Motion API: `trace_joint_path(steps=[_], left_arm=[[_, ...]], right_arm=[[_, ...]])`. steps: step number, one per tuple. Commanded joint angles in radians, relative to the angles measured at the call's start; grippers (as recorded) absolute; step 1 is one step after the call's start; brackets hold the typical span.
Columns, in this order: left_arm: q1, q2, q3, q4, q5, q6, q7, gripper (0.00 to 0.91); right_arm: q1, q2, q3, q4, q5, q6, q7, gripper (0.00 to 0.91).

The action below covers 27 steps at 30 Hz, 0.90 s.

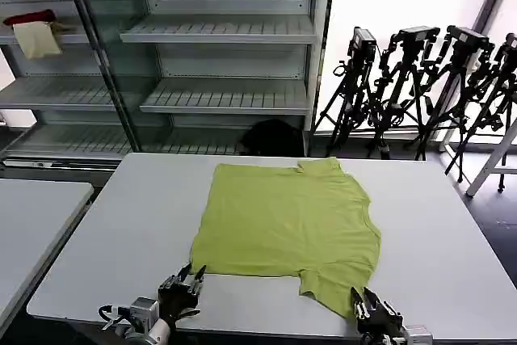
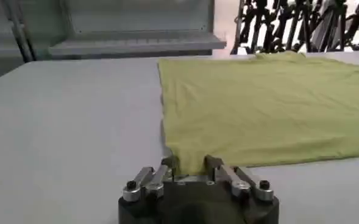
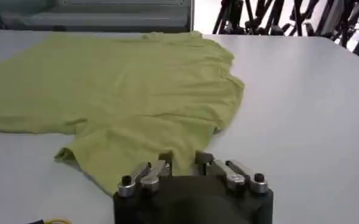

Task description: Fold and organize the clothes.

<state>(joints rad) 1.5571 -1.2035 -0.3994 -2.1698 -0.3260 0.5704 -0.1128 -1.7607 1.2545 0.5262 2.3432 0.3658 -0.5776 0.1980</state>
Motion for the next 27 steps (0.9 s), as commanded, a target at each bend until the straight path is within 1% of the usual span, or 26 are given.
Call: trace_joint_path(steps=[1, 8, 11, 17, 23, 27], left_arm=[[0.000, -0.003, 0.001, -0.012, -0.001, -0.007, 0.025, 0.000], [-0.018, -0.016, -0.025, -0.026, -0.022, -0.026, 0.034, 0.000], [-0.070, -0.040, -0.044, -0.032, -0.049, -0.027, 0.041, 0.000], [-0.160, -0.088, -0.067, 0.012, -0.070, -0.047, 0.073, 0.000], [-0.250, -0.117, -0.062, 0.080, -0.074, -0.035, 0.057, 0.000], [-0.281, -0.130, -0.057, 0.129, -0.064, -0.035, 0.050, 0.000]], right_arm=[[0.013, 0.006, 0.010, 0.032, 0.035, 0.000, -0.003, 0.000], [0.041, 0.012, 0.036, 0.061, 0.052, -0.001, 0.001, 0.000], [0.089, 0.024, 0.047, 0.048, 0.047, -0.002, -0.001, 0.000], [0.188, 0.039, 0.045, -0.007, -0.010, -0.003, -0.033, 0.000], [0.302, 0.044, 0.039, -0.080, -0.021, -0.003, -0.066, 0.000], [0.370, 0.053, 0.034, -0.133, -0.026, -0.003, -0.075, 0.000]])
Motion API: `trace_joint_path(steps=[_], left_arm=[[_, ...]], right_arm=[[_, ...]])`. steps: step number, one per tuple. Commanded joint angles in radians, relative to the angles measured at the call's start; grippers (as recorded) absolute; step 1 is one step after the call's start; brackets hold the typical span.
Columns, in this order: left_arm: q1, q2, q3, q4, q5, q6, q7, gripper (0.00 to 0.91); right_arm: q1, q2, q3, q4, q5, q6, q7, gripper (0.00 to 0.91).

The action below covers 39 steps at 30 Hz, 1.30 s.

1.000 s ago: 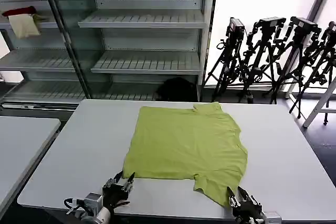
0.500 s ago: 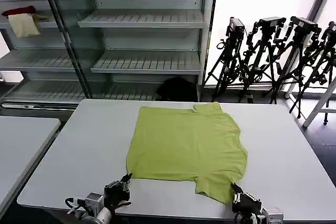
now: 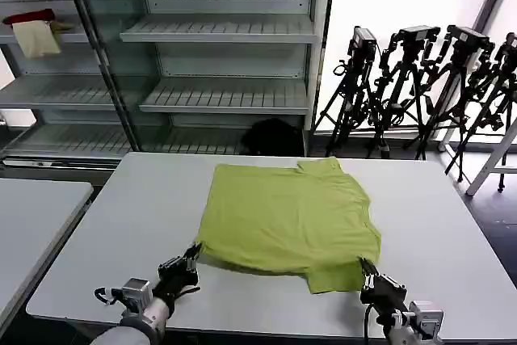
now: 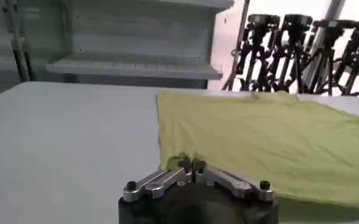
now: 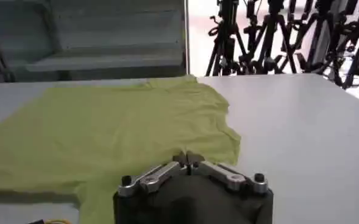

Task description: Fold and organize the clothes.

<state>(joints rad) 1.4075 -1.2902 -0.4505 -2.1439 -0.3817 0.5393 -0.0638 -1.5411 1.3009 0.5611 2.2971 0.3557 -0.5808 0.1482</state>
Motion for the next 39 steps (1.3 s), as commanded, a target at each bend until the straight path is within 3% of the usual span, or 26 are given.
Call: trace_joint_path(steps=[1, 29, 30, 31, 32, 33, 34, 35, 36, 37, 39], left_arm=[[-0.140, -0.046, -0.004, 0.115, -0.004, 0.000, -0.002, 0.000], [-0.213, -0.071, 0.041, 0.221, 0.117, -0.022, 0.009, 0.000], [-0.214, -0.071, 0.042, 0.224, 0.121, -0.025, 0.011, 0.010], [-0.216, -0.073, 0.043, 0.227, 0.127, -0.028, 0.013, 0.010], [-0.216, -0.073, 0.043, 0.228, 0.128, -0.029, 0.013, 0.010], [-0.217, -0.074, 0.043, 0.230, 0.130, -0.028, 0.012, 0.091], [-0.219, -0.074, 0.041, 0.231, 0.131, -0.029, 0.013, 0.232], [-0.219, -0.073, 0.041, 0.232, 0.132, -0.030, 0.013, 0.232], [-0.220, -0.071, 0.040, 0.231, 0.133, -0.031, 0.011, 0.383], [-0.219, -0.071, 0.035, 0.230, 0.135, -0.036, 0.011, 0.907], [-0.219, -0.070, 0.032, 0.229, 0.137, -0.063, 0.000, 0.907]], right_arm=[[0.168, 0.011, -0.001, -0.095, -0.023, 0.000, -0.025, 0.000], [0.362, 0.045, -0.044, -0.301, -0.125, 0.001, -0.083, 0.000], [0.364, 0.046, -0.044, -0.306, -0.126, 0.001, -0.079, 0.333], [0.365, 0.048, -0.043, -0.310, -0.128, 0.001, -0.078, 0.907], [0.368, 0.052, -0.042, -0.317, -0.133, 0.002, -0.077, 0.907], [0.372, 0.056, -0.039, -0.325, -0.135, 0.002, -0.074, 0.907], [0.377, 0.061, -0.035, -0.338, -0.136, 0.002, -0.072, 0.907], [0.381, 0.062, -0.034, -0.343, -0.136, 0.003, -0.069, 0.907], [0.387, 0.063, -0.032, -0.351, -0.135, 0.003, -0.065, 0.907], [0.392, 0.064, -0.027, -0.358, -0.135, 0.004, -0.064, 0.907], [0.405, 0.063, -0.016, -0.367, -0.135, 0.006, -0.060, 0.907]])
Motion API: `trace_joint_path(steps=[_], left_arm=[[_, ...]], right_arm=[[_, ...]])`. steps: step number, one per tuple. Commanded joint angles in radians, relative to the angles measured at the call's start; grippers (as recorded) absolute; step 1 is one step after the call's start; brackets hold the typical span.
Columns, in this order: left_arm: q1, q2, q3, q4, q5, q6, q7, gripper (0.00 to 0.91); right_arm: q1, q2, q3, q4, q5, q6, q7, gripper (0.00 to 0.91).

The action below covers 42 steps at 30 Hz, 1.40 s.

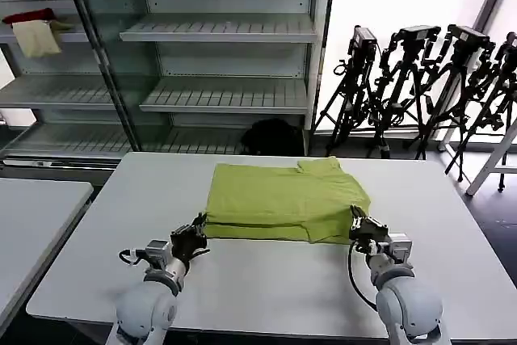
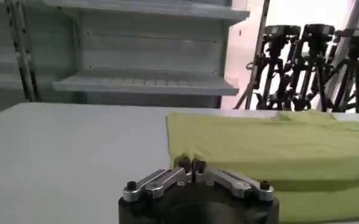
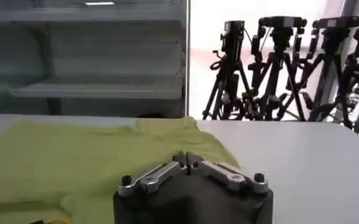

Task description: Fold and organize the clothes.

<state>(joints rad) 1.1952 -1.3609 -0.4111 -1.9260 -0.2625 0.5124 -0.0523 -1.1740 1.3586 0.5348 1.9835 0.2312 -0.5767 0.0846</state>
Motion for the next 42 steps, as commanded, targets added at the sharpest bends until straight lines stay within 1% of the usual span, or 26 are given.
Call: trace_joint_path(steps=[1, 4, 6, 7, 9, 12, 13, 14, 16, 17, 23, 29, 30, 31, 32, 33, 34, 35, 36, 37, 38, 39, 40, 41, 42], left_arm=[[-0.005, -0.001, -0.011, 0.010, 0.015, -0.059, -0.017, 0.907], [0.013, 0.003, -0.029, -0.014, -0.003, -0.070, -0.017, 0.907], [0.036, 0.010, -0.035, -0.033, -0.009, -0.065, -0.013, 0.907], [0.055, 0.016, -0.041, -0.042, -0.009, -0.044, -0.008, 0.907], [0.076, 0.022, -0.043, -0.055, -0.016, -0.024, 0.005, 0.907], [0.091, 0.030, -0.037, -0.057, -0.014, 0.010, 0.013, 0.907], [0.090, 0.029, -0.036, -0.056, -0.007, 0.021, 0.014, 0.907], [0.088, 0.028, -0.032, -0.056, -0.007, 0.025, 0.013, 0.907], [0.084, 0.025, -0.025, -0.059, -0.004, 0.033, 0.013, 0.907], [0.084, 0.025, -0.022, -0.060, -0.003, 0.033, 0.014, 0.907], [0.076, 0.021, -0.005, -0.065, 0.009, 0.035, 0.016, 0.907], [0.070, 0.018, -0.007, -0.055, 0.016, 0.056, 0.011, 0.907], [0.071, 0.018, -0.007, -0.051, 0.017, 0.059, 0.009, 0.907], [0.071, 0.017, -0.008, -0.049, 0.017, 0.061, 0.008, 0.907], [0.071, 0.016, -0.009, -0.047, 0.018, 0.063, 0.007, 0.907], [0.071, 0.016, -0.010, -0.045, 0.019, 0.063, 0.005, 0.907], [0.071, 0.016, -0.009, -0.042, 0.019, 0.064, 0.005, 0.907], [0.071, 0.016, -0.009, -0.042, 0.020, 0.064, 0.005, 0.907], [0.072, 0.016, -0.008, -0.041, 0.021, 0.064, 0.004, 0.907], [0.071, 0.015, -0.008, -0.040, 0.022, 0.064, 0.004, 0.907], [0.071, 0.015, -0.007, -0.040, 0.023, 0.064, 0.003, 0.907], [0.070, 0.015, -0.006, -0.039, 0.024, 0.064, 0.003, 0.907], [0.069, 0.014, -0.006, -0.037, 0.026, 0.064, 0.004, 0.856], [0.068, 0.014, -0.004, -0.035, 0.026, 0.064, 0.004, 0.776], [0.067, 0.014, -0.003, -0.032, 0.030, 0.064, 0.003, 0.655]], right_arm=[[0.048, 0.003, 0.020, -0.061, -0.010, 0.003, 0.008, 0.907], [0.039, -0.012, 0.043, -0.048, 0.007, -0.001, 0.004, 0.907], [-0.010, -0.034, 0.053, 0.011, 0.024, -0.002, -0.022, 0.907], [-0.054, -0.048, 0.058, 0.039, 0.027, -0.002, -0.045, 0.907], [-0.104, -0.060, 0.063, 0.080, 0.034, -0.002, -0.056, 0.907], [-0.159, -0.068, 0.077, 0.099, 0.054, -0.002, -0.039, 0.907], [-0.167, -0.072, 0.084, 0.100, 0.058, -0.002, -0.038, 0.856], [-0.174, -0.077, 0.089, 0.099, 0.062, -0.002, -0.036, 0.836], [-0.185, -0.085, 0.100, 0.098, 0.072, -0.002, -0.037, 0.856], [-0.189, -0.088, 0.107, 0.097, 0.073, -0.002, -0.039, 0.907], [-0.199, -0.091, 0.120, 0.074, 0.071, -0.001, -0.046, 0.907], [-0.193, -0.081, 0.107, 0.034, 0.045, 0.000, -0.059, 0.907], [-0.192, -0.080, 0.107, 0.028, 0.044, 0.000, -0.059, 0.887], [-0.192, -0.080, 0.106, 0.023, 0.043, 0.000, -0.059, 0.826], [-0.191, -0.080, 0.105, 0.018, 0.042, 0.000, -0.058, 0.736], [-0.191, -0.080, 0.105, 0.015, 0.042, 0.000, -0.056, 0.685], [-0.191, -0.080, 0.106, 0.014, 0.043, 0.000, -0.056, 0.605], [-0.192, -0.080, 0.106, 0.014, 0.043, 0.000, -0.056, 0.464], [-0.194, -0.082, 0.107, 0.012, 0.043, 0.001, -0.057, 0.383], [-0.194, -0.082, 0.107, 0.012, 0.042, 0.001, -0.057, 0.272], [-0.194, -0.083, 0.108, 0.011, 0.042, 0.001, -0.057, 0.181], [-0.193, -0.082, 0.107, 0.010, 0.037, 0.001, -0.059, 0.141], [-0.192, -0.081, 0.106, 0.009, 0.036, 0.001, -0.060, 0.091], [-0.190, -0.081, 0.105, 0.008, 0.034, 0.001, -0.062, 0.060], [-0.188, -0.080, 0.104, 0.007, 0.031, 0.001, -0.063, 0.020]])
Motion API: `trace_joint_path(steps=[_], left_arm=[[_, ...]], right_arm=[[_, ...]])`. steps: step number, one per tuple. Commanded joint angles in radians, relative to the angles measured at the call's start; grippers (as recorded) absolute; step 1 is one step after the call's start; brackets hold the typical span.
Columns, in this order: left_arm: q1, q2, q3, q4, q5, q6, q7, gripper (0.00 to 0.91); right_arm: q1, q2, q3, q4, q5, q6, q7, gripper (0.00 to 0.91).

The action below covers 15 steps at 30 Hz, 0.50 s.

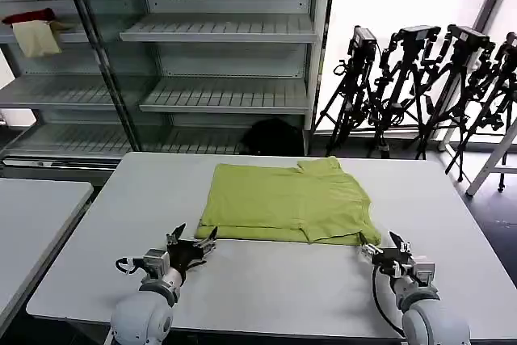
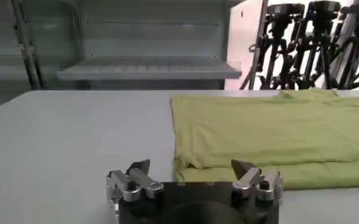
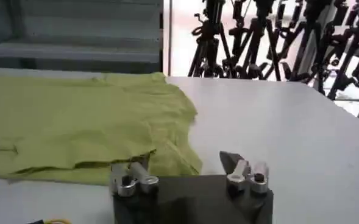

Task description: Fold and organize the clothes.

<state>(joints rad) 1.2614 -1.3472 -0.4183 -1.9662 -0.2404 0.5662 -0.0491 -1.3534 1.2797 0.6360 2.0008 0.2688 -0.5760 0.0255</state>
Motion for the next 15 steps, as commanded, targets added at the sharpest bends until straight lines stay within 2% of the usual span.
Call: trace_joint_path(steps=[1, 2, 4, 7, 15], left_arm=[[0.000, 0.000, 0.005, 0.011, 0.011, 0.010, 0.000, 0.595], [0.000, -0.001, 0.004, 0.013, 0.010, 0.011, 0.001, 0.423], [0.002, 0.000, 0.006, 0.015, 0.009, 0.010, 0.003, 0.161], [0.004, 0.001, 0.006, 0.015, 0.008, 0.011, 0.010, 0.020], [0.002, 0.005, 0.014, 0.025, 0.006, 0.011, 0.035, 0.010]], right_arm=[[-0.007, 0.000, 0.001, -0.010, -0.010, 0.000, -0.003, 0.000], [-0.005, 0.001, 0.001, -0.009, -0.013, 0.000, -0.005, 0.000], [-0.004, 0.001, -0.001, -0.008, -0.014, -0.001, -0.006, 0.000], [-0.003, 0.002, -0.001, -0.006, -0.017, -0.001, -0.006, 0.000], [-0.011, 0.001, -0.003, 0.014, -0.016, -0.002, -0.005, 0.000]])
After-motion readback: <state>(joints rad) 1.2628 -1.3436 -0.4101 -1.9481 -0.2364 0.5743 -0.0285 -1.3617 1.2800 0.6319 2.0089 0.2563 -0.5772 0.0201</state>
